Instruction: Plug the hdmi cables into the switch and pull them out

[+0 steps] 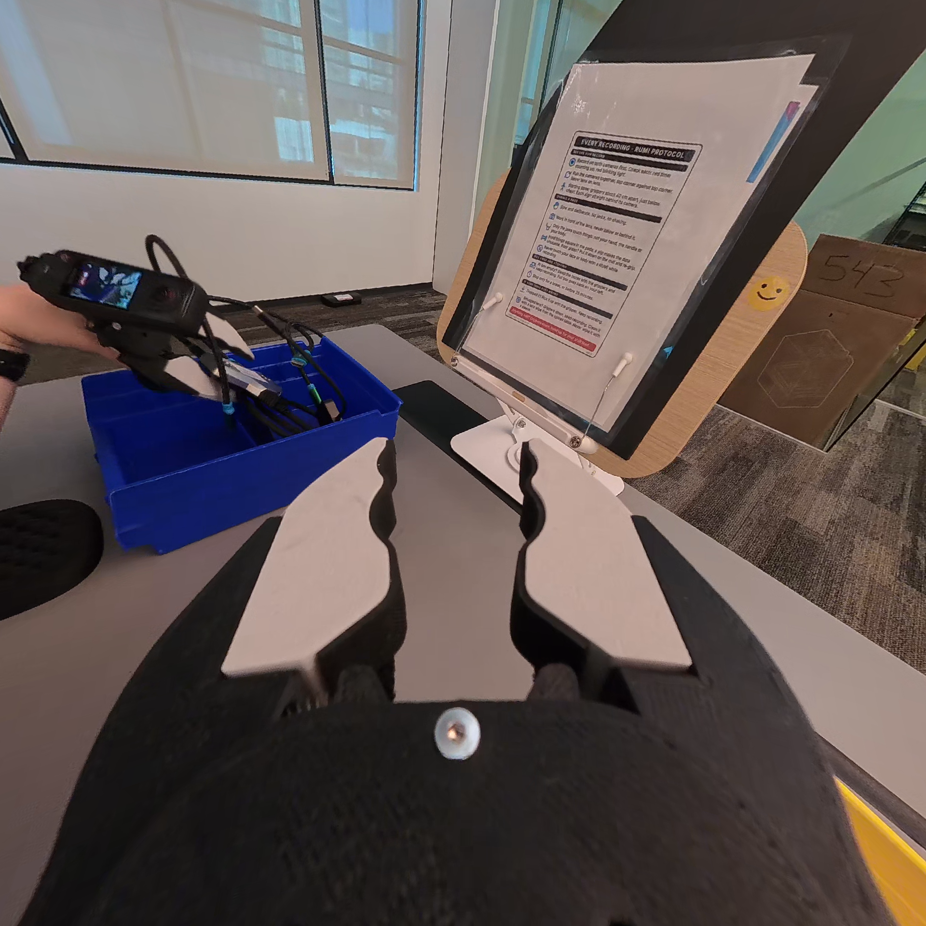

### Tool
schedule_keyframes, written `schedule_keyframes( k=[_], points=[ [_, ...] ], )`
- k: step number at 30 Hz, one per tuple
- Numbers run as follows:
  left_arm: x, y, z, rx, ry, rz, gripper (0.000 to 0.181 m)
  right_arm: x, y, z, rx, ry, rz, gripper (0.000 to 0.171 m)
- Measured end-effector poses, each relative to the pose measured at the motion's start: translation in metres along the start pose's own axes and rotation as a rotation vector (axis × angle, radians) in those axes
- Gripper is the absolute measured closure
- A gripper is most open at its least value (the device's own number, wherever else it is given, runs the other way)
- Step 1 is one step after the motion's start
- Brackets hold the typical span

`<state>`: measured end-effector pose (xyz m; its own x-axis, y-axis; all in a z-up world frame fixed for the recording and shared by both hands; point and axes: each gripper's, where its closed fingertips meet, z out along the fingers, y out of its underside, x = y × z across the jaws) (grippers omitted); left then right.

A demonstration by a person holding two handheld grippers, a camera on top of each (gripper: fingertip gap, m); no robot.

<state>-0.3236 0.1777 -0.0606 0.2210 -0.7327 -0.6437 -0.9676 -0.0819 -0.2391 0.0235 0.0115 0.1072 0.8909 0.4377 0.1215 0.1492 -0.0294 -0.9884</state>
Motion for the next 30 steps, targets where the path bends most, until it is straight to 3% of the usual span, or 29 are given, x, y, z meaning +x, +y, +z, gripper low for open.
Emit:
schedule_keyframes(
  k=[1,9,16,30],
  points=[
    [0.001,-0.001,0.001,0.014,-0.002,0.025,0.146,0.000,0.000,0.000,0.000,0.000,-0.001,0.123],
    [0.003,-0.003,-0.005,0.027,-0.028,0.120,0.154,0.000,0.000,-0.001,-0.004,-0.003,-0.005,0.124],
    [-0.001,-0.007,-0.014,0.043,-0.062,0.114,0.153,0.000,0.002,0.000,-0.011,-0.003,-0.008,0.124],
    [0.001,-0.014,-0.024,0.097,0.033,0.029,0.156,-0.002,0.008,0.004,-0.042,-0.012,-0.021,0.124]
  ],
)
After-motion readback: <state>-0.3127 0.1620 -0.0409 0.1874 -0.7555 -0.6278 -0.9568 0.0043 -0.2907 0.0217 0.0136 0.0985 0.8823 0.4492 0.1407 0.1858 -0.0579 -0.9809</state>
